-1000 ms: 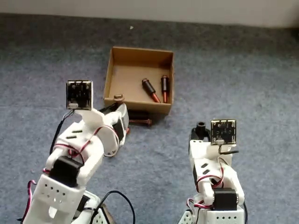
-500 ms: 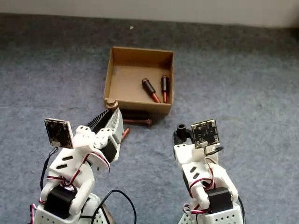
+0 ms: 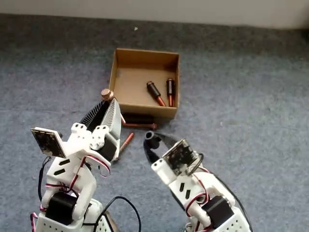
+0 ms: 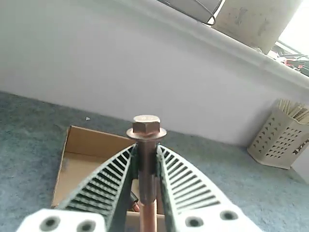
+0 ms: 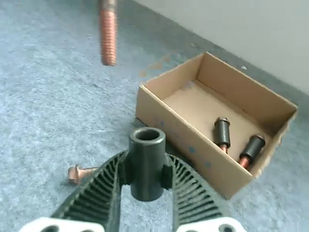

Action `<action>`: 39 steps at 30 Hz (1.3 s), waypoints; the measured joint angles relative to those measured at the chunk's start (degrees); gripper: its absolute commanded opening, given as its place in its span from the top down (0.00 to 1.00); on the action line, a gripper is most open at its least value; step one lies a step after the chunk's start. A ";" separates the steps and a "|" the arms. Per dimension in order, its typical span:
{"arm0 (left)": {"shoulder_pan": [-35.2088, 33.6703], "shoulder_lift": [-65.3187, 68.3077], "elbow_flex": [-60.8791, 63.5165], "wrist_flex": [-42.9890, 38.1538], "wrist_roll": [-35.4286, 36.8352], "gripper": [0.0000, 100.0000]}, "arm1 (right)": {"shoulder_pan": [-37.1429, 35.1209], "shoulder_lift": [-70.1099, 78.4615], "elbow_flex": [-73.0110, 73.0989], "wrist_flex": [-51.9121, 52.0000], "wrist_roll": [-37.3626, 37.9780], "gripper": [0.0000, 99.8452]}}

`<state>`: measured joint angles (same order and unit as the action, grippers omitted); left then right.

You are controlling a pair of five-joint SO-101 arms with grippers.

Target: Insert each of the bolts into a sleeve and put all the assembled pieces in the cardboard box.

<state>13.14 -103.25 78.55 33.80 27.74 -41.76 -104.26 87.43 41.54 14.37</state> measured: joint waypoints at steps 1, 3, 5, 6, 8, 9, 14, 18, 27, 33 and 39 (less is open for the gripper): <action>0.00 0.00 0.00 -0.09 0.00 0.99 | -1.05 0.00 0.00 -0.44 1.14 0.99; 0.09 0.00 0.00 -0.18 0.00 0.99 | -2.99 0.00 0.00 -1.67 2.46 0.99; 0.00 0.00 0.00 -0.18 0.00 0.99 | -3.78 0.00 1.14 -3.25 2.99 0.99; 0.00 0.00 0.00 -0.18 0.00 0.99 | -3.96 0.00 2.37 -4.22 3.34 0.99; 0.00 0.00 0.00 -0.18 0.00 0.99 | -3.96 0.00 5.36 -6.77 3.43 0.99; 0.00 0.00 0.00 -0.18 0.00 0.99 | -3.96 0.00 6.86 -8.18 3.43 0.99; 1.14 0.00 -0.09 -0.18 0.00 0.99 | -4.13 0.09 8.09 -11.34 3.52 0.99; 5.63 0.00 -0.09 2.46 0.00 0.99 | -4.04 0.09 8.09 -11.69 3.52 0.99; 8.09 0.00 -0.09 2.46 0.00 0.99 | -3.87 0.09 8.09 -11.78 3.52 0.99; 8.18 0.00 -0.09 2.46 0.00 0.99 | -1.49 0.09 8.09 -11.78 1.14 0.99; 10.02 0.00 -0.09 3.69 0.00 0.99 | -1.14 0.09 8.09 -11.78 0.88 0.99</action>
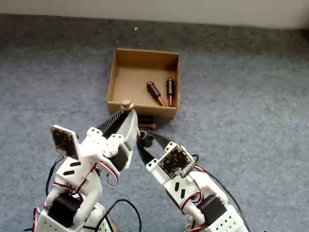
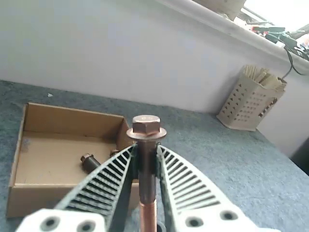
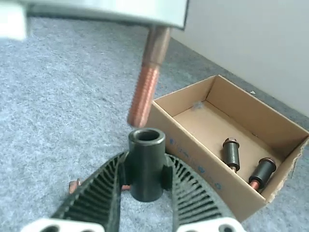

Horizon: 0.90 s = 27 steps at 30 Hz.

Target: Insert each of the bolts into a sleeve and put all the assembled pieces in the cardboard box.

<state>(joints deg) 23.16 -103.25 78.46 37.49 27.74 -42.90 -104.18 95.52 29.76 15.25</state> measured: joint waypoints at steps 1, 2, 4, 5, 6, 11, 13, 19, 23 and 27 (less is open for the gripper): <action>0.97 0.00 0.00 0.53 0.00 0.99 | 0.00 0.00 0.00 0.00 0.00 0.99; 1.58 0.00 0.00 0.53 0.00 0.99 | 0.00 0.00 0.00 0.00 0.00 0.99; 1.93 0.00 0.00 0.53 0.09 0.99 | 0.00 0.00 0.00 0.00 0.00 0.99; 1.93 0.00 0.35 0.53 0.09 0.99 | 0.00 0.00 0.00 0.00 0.00 0.99; 1.93 0.00 0.35 0.53 0.09 0.99 | 0.00 0.00 0.00 0.00 0.00 0.99; 2.11 0.00 0.35 0.53 0.00 0.99 | 0.00 0.00 0.00 0.00 0.00 0.99; 2.11 0.00 0.35 0.53 0.00 0.99 | 0.00 0.00 0.00 0.00 0.00 0.99; 2.11 -0.09 1.14 0.44 -0.09 0.99 | -0.70 0.00 0.00 0.00 0.00 0.99; 2.20 -0.09 4.31 -2.55 0.09 0.99 | -0.70 0.09 0.00 0.00 0.00 0.99; 2.20 -0.09 4.57 -3.60 0.09 0.99 | -0.70 0.09 0.00 0.00 0.00 0.99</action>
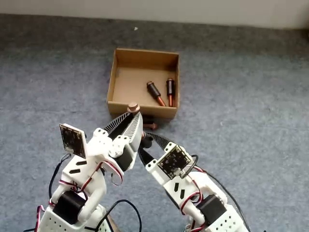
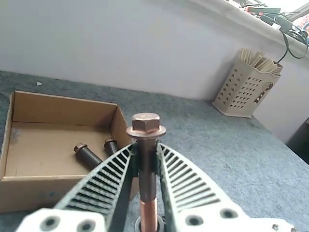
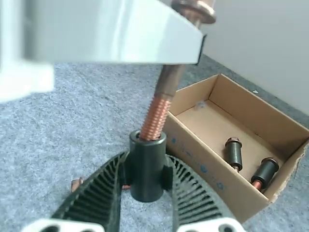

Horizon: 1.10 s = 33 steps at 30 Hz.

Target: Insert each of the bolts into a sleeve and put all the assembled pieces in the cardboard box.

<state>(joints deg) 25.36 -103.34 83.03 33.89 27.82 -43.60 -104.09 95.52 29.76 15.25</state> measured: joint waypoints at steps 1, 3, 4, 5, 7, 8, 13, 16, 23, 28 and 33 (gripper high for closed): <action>0.09 0.00 0.00 0.00 0.00 0.99 | 0.00 0.00 0.00 0.00 0.00 0.99; 0.09 0.00 0.09 -0.09 -0.09 0.99 | 0.00 0.00 0.00 0.00 -0.09 0.99; 0.18 0.00 0.09 -0.09 -0.09 0.99 | 0.18 0.00 0.00 0.00 -0.18 0.99; 0.26 0.00 0.09 -0.09 -0.09 0.99 | 0.62 0.00 0.00 0.00 -0.18 0.99; 0.26 0.00 0.09 0.53 0.00 0.99 | 1.32 -0.09 -0.09 0.00 -0.35 0.99; 0.26 0.00 0.00 1.14 0.00 0.99 | 1.58 -0.09 -0.09 0.09 -0.44 0.99; 0.62 -0.44 -1.32 5.36 0.00 0.99 | 2.02 -0.09 -0.09 0.09 -0.44 0.99; 0.79 -0.62 -1.49 7.47 0.09 0.99 | 2.11 -0.09 -0.09 0.09 -0.44 0.99; 0.88 -0.53 -1.58 11.34 0.09 0.99 | 2.11 -0.09 -0.09 0.09 -0.44 0.99; 0.88 -0.62 -1.67 12.84 0.09 0.99 | 2.11 0.00 -0.09 0.09 -0.44 0.99; 1.41 -0.62 0.00 13.45 -4.57 0.99 | 2.11 -0.09 -0.09 0.09 -0.62 0.99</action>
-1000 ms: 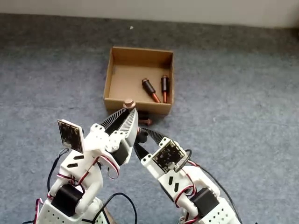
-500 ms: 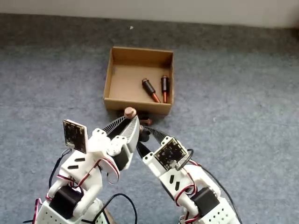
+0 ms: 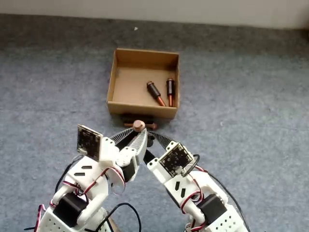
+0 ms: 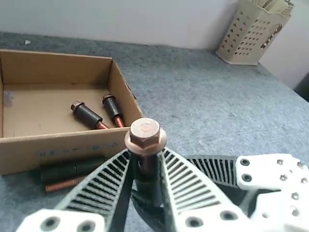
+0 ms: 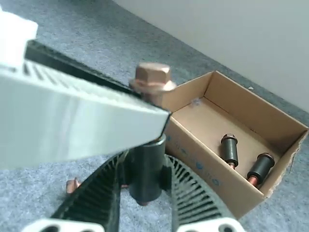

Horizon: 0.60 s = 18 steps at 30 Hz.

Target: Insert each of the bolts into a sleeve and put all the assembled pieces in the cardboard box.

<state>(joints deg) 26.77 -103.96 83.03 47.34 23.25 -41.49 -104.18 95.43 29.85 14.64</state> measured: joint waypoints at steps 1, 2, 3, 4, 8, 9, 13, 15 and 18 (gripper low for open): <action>0.09 0.00 0.44 0.00 -2.02 0.99 | 0.00 0.09 0.00 0.00 0.00 0.99; 0.09 0.00 0.70 0.00 -3.87 0.99 | 0.00 0.09 0.00 0.00 0.00 0.99; 0.18 0.00 0.70 0.00 -5.27 0.99 | 0.18 0.09 0.00 0.00 0.00 0.99; 0.18 0.00 0.88 0.00 -5.89 0.99 | 0.44 0.09 0.00 0.00 0.00 0.99; 0.18 0.00 0.88 -0.09 -6.95 0.98 | 1.49 0.09 0.00 0.00 0.09 0.99; 0.18 0.00 0.88 -0.09 -6.95 0.96 | 1.58 0.09 0.00 0.00 0.09 0.99; 0.18 0.00 0.88 -0.09 -7.03 0.90 | 1.76 0.09 0.00 0.00 0.09 0.99; 0.09 0.00 0.97 0.26 -6.95 0.88 | 2.02 0.09 0.00 0.00 0.09 0.99; -0.09 0.00 0.26 2.46 -4.84 0.87 | 2.81 0.09 0.00 0.00 0.18 0.99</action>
<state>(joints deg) 26.68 -103.96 83.30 49.80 18.42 -38.68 -104.09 95.43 29.85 14.81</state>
